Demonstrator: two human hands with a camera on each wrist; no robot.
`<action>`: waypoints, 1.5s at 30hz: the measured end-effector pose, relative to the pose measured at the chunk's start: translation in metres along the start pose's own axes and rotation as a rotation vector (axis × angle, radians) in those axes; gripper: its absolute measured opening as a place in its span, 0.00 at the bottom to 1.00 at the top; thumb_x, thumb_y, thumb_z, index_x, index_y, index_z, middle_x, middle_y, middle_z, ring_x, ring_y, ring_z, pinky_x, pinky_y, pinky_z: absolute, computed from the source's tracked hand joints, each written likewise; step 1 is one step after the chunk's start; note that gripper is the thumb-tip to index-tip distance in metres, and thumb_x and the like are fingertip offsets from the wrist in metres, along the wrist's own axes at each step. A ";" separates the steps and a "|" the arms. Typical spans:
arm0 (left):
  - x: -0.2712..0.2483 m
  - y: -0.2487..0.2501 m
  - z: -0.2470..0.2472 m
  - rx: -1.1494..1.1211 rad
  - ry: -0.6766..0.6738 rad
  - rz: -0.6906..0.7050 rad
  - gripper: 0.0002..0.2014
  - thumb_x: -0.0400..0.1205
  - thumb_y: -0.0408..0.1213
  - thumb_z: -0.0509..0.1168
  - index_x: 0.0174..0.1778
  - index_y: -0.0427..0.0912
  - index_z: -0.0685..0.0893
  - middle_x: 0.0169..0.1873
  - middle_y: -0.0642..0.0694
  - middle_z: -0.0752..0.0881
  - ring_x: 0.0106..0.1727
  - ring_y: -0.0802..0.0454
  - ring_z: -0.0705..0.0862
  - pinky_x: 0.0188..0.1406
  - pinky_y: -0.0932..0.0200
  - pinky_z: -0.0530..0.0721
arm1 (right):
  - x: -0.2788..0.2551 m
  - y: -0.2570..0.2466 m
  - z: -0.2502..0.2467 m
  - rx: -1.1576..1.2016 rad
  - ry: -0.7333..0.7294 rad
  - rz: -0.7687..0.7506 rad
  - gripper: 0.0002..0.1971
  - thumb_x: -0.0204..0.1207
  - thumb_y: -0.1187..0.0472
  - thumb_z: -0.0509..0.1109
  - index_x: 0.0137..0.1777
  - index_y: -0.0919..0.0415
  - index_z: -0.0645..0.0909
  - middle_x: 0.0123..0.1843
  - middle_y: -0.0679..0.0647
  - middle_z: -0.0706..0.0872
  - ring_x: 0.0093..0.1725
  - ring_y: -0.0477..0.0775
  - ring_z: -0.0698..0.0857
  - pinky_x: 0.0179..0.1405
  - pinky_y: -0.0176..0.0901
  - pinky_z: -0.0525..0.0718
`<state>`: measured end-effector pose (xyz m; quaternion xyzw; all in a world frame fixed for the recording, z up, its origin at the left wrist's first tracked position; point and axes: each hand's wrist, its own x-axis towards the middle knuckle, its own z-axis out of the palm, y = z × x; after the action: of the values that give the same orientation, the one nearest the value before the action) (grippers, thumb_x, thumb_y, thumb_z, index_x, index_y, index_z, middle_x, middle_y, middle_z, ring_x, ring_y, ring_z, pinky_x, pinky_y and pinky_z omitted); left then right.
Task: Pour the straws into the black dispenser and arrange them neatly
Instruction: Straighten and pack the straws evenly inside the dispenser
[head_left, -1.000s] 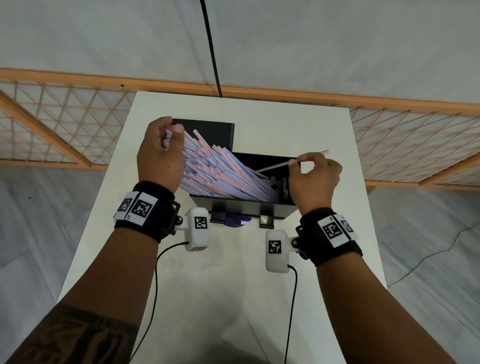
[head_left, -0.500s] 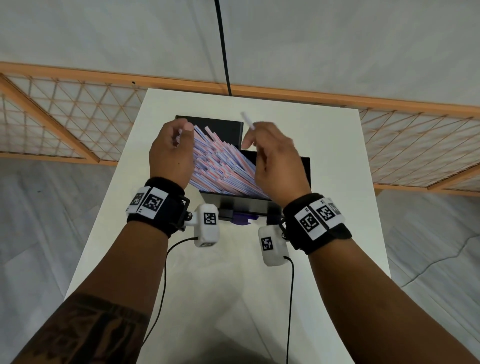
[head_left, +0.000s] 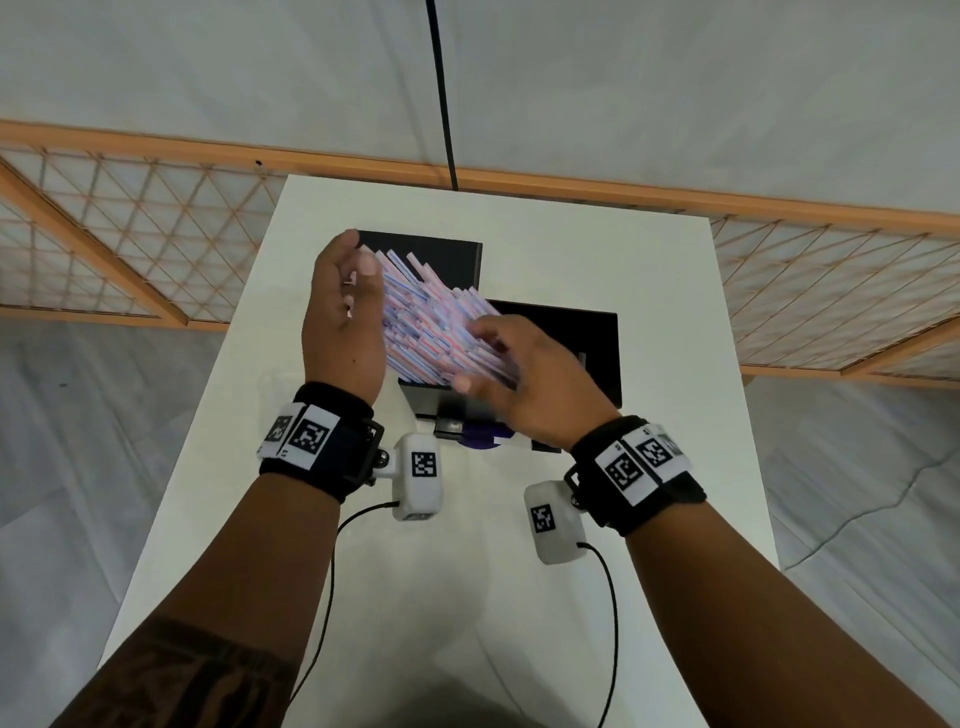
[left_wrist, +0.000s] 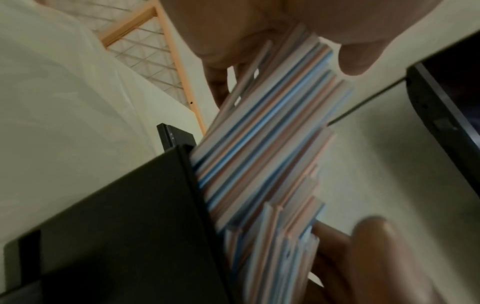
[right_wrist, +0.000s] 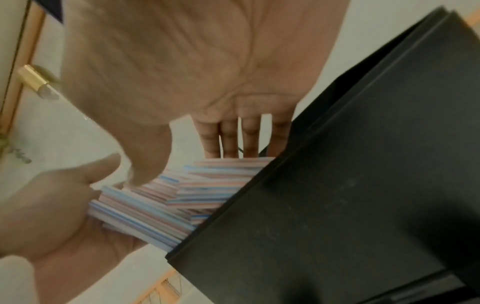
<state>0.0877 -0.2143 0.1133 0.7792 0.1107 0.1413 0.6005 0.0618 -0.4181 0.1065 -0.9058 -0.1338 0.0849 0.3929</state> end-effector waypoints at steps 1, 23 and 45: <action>0.000 0.001 0.002 0.032 -0.021 0.024 0.27 0.86 0.62 0.55 0.79 0.55 0.72 0.73 0.59 0.77 0.73 0.65 0.76 0.76 0.55 0.76 | 0.001 -0.002 0.002 -0.025 -0.087 0.029 0.37 0.73 0.35 0.75 0.78 0.48 0.72 0.72 0.46 0.80 0.67 0.46 0.81 0.67 0.38 0.78; 0.017 -0.001 -0.005 0.252 -0.058 0.049 0.28 0.84 0.56 0.66 0.79 0.53 0.71 0.69 0.57 0.79 0.63 0.63 0.78 0.58 0.76 0.75 | 0.030 0.015 0.035 -0.059 -0.028 0.063 0.33 0.62 0.47 0.87 0.66 0.50 0.77 0.55 0.47 0.88 0.52 0.53 0.86 0.50 0.46 0.84; 0.032 -0.002 -0.005 0.329 -0.103 0.058 0.16 0.89 0.38 0.58 0.72 0.47 0.82 0.61 0.53 0.85 0.57 0.59 0.81 0.47 0.87 0.69 | 0.028 -0.005 0.028 -0.080 0.015 0.027 0.50 0.55 0.37 0.88 0.76 0.52 0.72 0.67 0.50 0.84 0.64 0.52 0.83 0.63 0.52 0.84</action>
<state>0.1162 -0.1983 0.1153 0.8760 0.0787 0.0983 0.4656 0.0801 -0.3870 0.0904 -0.9232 -0.1220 0.0777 0.3562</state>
